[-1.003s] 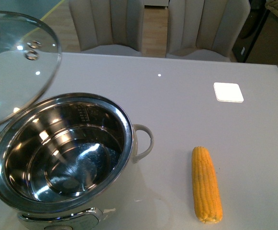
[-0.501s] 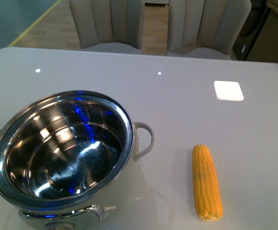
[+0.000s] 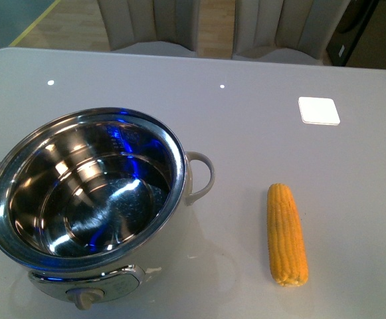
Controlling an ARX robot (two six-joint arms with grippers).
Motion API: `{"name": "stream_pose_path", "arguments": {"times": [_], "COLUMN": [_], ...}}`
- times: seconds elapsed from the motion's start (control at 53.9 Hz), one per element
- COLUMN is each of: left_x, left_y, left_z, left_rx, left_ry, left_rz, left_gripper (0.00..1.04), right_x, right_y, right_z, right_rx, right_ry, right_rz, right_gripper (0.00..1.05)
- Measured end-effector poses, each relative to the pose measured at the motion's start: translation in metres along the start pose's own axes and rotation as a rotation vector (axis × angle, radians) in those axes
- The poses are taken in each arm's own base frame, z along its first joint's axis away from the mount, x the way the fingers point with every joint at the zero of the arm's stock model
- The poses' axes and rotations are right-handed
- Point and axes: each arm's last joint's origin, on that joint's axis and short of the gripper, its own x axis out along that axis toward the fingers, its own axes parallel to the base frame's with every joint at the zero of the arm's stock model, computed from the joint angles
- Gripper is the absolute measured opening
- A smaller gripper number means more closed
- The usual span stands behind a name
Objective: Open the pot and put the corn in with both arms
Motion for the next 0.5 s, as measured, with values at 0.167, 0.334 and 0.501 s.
{"name": "stream_pose_path", "arguments": {"times": [0.167, 0.334, 0.501], "left_x": [0.023, 0.041, 0.059], "left_y": [-0.004, -0.011, -0.015], "left_z": [-0.022, -0.040, -0.055], "left_rx": [0.000, 0.003, 0.012], "left_ry": [0.024, 0.045, 0.058], "left_rz": [-0.001, -0.020, -0.037], "left_gripper": [0.42, 0.42, 0.42], "right_x": [0.000, 0.000, 0.000], "right_y": [0.000, 0.000, 0.000], "right_z": [0.000, 0.000, 0.000], "right_rx": [0.000, 0.000, 0.000], "right_ry": [0.000, 0.000, 0.000], "right_rz": [0.000, 0.000, 0.000], "right_gripper": [0.96, 0.96, 0.96]}}
